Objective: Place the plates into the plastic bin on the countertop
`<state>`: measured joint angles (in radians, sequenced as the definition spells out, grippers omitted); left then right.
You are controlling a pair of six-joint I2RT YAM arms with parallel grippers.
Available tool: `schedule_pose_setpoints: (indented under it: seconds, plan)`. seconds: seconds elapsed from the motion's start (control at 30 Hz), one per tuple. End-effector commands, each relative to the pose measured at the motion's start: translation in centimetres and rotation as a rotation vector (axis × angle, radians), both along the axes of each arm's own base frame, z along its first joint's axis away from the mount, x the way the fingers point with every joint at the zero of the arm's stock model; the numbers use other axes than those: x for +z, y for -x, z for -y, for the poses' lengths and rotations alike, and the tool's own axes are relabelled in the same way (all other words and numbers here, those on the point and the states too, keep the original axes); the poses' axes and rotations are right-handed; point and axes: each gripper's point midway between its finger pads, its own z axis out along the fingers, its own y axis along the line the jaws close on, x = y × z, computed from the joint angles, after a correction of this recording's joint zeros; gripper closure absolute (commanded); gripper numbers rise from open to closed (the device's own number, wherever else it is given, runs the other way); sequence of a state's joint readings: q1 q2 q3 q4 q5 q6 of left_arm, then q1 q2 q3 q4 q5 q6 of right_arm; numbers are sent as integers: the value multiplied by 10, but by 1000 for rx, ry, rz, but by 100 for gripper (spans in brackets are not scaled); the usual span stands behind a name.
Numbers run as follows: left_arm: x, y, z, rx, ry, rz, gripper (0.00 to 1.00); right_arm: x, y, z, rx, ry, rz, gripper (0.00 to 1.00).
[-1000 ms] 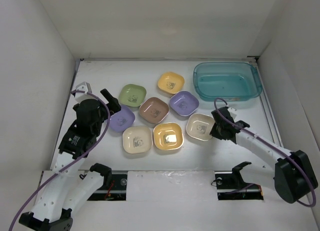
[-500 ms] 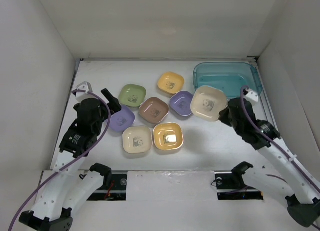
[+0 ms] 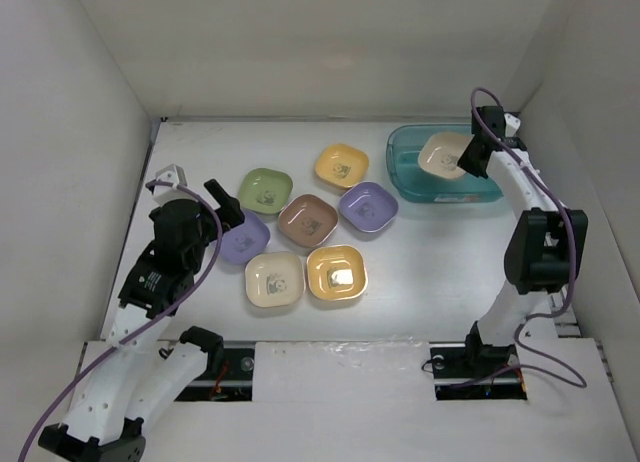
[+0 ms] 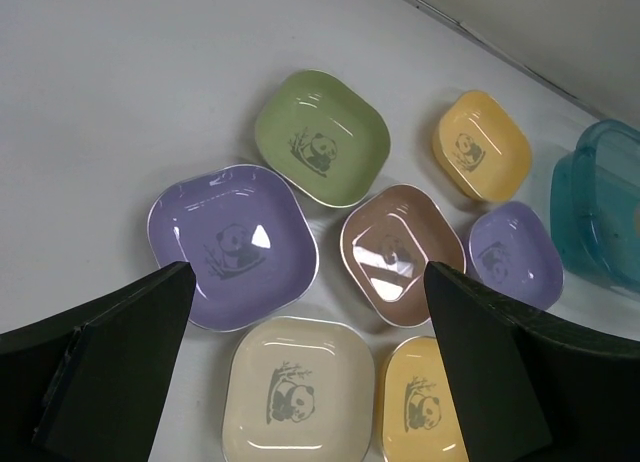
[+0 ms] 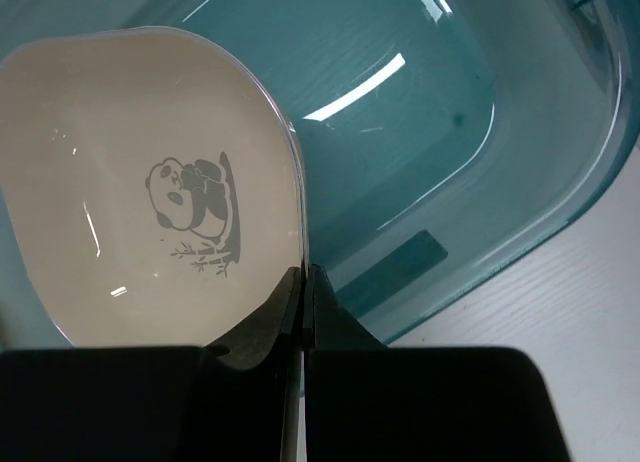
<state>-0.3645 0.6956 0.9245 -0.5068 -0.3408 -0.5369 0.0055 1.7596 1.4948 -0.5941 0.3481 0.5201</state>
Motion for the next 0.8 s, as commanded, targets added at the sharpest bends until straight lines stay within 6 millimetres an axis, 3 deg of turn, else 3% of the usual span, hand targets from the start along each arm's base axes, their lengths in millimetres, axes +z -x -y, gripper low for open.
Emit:
schedule_pose_setpoints:
  seconds: [0.0,0.03,0.13,0.17,0.2,0.23,0.27,0.3,0.37,0.4,0.43,0.47,0.53,0.57,0.6,0.63,0.67,0.7,0.77]
  plan:
    - [3,-5,4,-21,-8,16,0,38,-25,9,56,-39,107,100]
    - [0,-6,6,-31,-7,5,0,25,-30,6,68,-54,86,100]
    - [-5,-8,9,-43,-18,-14,0,10,-41,0,112,-71,72,100]
    - [-5,-8,9,-43,-19,-14,0,-8,-43,-3,132,-84,33,100]
    - [-5,-8,10,-52,-15,-15,0,-10,-46,-5,142,-96,32,95]
    - [-5,-8,10,-52,-15,-15,0,-12,-50,-9,156,-110,33,76]
    - [-3,-9,11,-52,-12,-7,0,-17,-51,-15,176,-105,19,66]
    - [-3,-9,11,-52,-12,-7,0,-12,-53,-15,177,-104,31,63]
    - [-3,-9,11,-52,-12,-7,0,0,-53,-37,230,-92,79,57]
    - [-3,-9,11,-52,-12,-7,0,38,-53,-43,241,-72,187,53]
    - [-3,-9,12,-64,-17,-8,0,53,-50,-51,254,-62,235,40]
    - [-3,-9,12,-64,-17,-8,0,60,-43,-69,296,-50,255,4]
    - [-6,-10,12,-64,-21,-18,0,86,-24,-88,342,-36,288,4]
    - [-12,-14,14,-64,-28,-40,0,87,-13,-113,389,-34,272,4]
    - [-13,-15,12,-47,-28,-51,0,72,1,-126,413,-24,232,4]
    - [-17,-17,13,-47,-33,-65,0,78,12,-138,434,-13,257,4]
    - [-22,-19,14,-47,-44,-95,0,70,21,-149,451,4,245,4]
    - [-26,-21,14,-47,-49,-110,0,44,37,-165,494,13,194,4]
    - [-32,-26,16,-48,-59,-138,0,19,48,-180,523,-21,148,5]
